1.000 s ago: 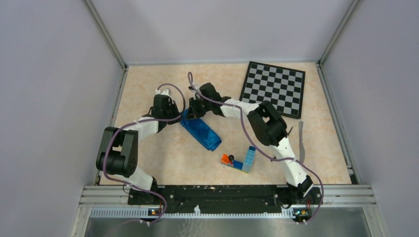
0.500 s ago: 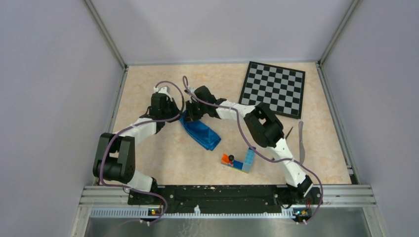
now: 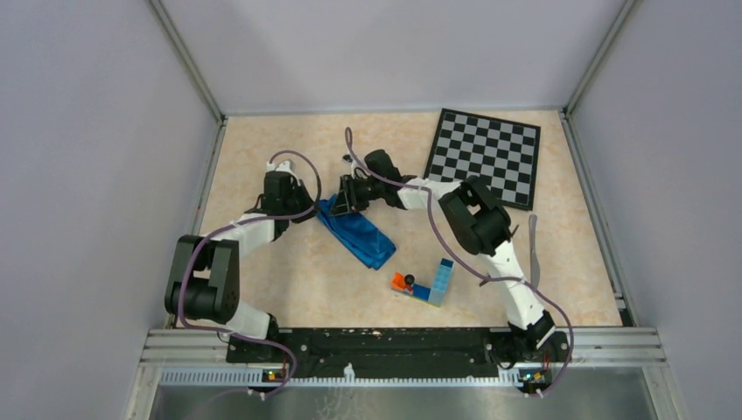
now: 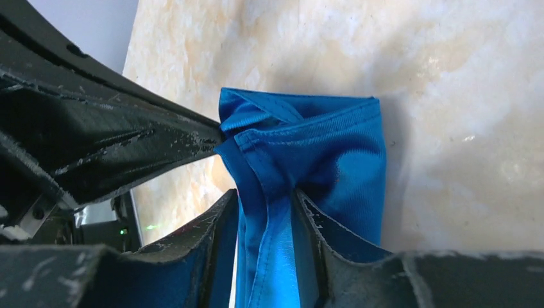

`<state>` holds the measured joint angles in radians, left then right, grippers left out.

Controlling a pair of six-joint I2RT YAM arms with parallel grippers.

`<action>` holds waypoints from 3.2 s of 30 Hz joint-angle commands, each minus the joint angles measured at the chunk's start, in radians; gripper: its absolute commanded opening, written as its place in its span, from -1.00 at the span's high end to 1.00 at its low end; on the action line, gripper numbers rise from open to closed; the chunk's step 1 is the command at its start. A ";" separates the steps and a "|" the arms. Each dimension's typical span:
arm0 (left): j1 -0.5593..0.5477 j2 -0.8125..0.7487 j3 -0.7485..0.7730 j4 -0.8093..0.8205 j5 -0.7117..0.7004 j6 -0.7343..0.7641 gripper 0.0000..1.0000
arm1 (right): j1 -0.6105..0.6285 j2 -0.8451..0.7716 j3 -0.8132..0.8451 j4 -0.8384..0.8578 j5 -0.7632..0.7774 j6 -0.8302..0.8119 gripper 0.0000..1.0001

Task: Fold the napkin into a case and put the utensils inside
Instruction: Grasp the top corner of the smaller rectangle folded napkin from the folded napkin.

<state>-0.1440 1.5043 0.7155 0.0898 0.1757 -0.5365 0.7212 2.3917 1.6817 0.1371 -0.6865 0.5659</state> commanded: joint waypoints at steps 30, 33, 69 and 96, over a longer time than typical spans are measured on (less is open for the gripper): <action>0.012 -0.028 0.008 0.032 0.046 0.000 1.00 | 0.014 0.037 0.101 0.044 -0.026 0.029 0.65; 0.012 -0.030 0.007 0.033 0.041 -0.005 1.00 | 0.017 0.037 0.065 0.090 -0.010 0.072 0.89; 0.029 0.001 -0.029 0.071 0.114 -0.083 1.00 | -0.027 -0.036 -0.086 0.131 0.005 0.138 0.91; 0.057 -0.112 0.034 -0.151 0.129 -0.038 -0.20 | 0.026 -0.198 -0.026 -0.181 0.087 -0.074 0.61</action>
<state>-0.1074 1.5089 0.7212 0.0105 0.2901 -0.6247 0.7494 2.3280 1.6482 0.0582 -0.5980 0.6266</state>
